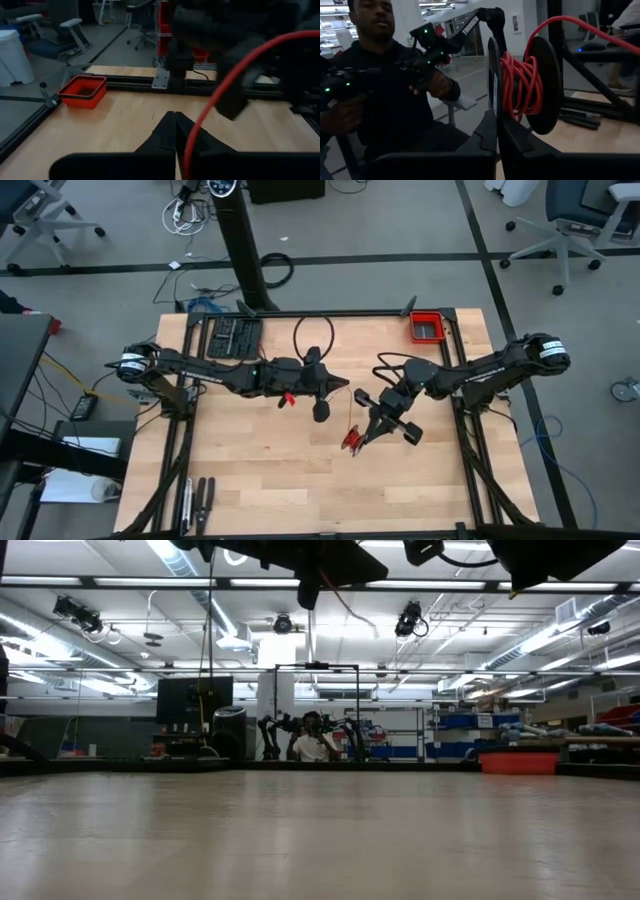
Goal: Coil cords
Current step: Coil the red wire on the black spool
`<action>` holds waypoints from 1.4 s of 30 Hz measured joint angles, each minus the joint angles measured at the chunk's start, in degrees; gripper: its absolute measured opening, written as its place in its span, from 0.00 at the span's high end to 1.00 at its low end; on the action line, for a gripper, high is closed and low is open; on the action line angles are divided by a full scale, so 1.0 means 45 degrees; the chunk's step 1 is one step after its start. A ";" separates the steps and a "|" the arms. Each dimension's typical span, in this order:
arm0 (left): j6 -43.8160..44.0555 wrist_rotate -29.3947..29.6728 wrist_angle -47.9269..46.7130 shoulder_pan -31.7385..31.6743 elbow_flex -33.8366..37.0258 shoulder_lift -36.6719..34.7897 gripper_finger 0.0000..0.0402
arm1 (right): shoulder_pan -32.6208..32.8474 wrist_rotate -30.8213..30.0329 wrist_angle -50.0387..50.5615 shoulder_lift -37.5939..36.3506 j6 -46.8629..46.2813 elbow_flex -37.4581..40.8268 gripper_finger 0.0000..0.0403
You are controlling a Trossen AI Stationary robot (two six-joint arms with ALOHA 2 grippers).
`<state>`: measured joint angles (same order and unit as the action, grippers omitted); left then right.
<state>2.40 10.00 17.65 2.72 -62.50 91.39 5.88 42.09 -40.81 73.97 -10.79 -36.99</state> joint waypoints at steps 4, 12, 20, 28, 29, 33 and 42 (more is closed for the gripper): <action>-0.0060 -0.0094 -0.0663 0.0000 0.0000 -0.0005 1.00 | -0.0038 0.0008 0.0021 -0.0191 0.0062 0.0000 1.00; -0.0055 -0.1507 -0.0765 -0.0019 0.0000 -0.0005 1.00 | -0.0288 -0.0272 -0.0026 -0.0649 0.0098 0.0000 1.00; -0.0132 -0.1294 -0.1281 -0.0024 0.0000 -0.0010 0.90 | -0.0329 -0.0193 0.0174 -0.0649 0.0024 0.0000 1.00; -0.0464 -0.1267 -0.2147 -0.0034 0.0000 -0.0041 0.81 | -0.0329 -0.0186 0.0177 -0.0649 0.0015 0.0000 1.00; -0.0468 -0.1265 -0.2150 -0.0039 0.0000 -0.0044 0.81 | -0.0329 -0.0187 0.0173 -0.0649 0.0015 0.0000 1.00; -0.0476 -0.1258 -0.3486 -0.0039 -0.0516 -0.0044 0.81 | -0.0329 -0.0153 0.0177 -0.0649 0.0010 0.0000 1.00; -0.0788 -0.1258 -0.4341 -0.0039 -0.0955 -0.0193 0.81 | -0.0329 -0.0098 0.0177 -0.0649 0.0000 0.0000 1.00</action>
<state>-1.14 4.34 -1.89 2.55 -66.80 90.53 4.41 41.65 -40.01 71.05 -10.79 -36.99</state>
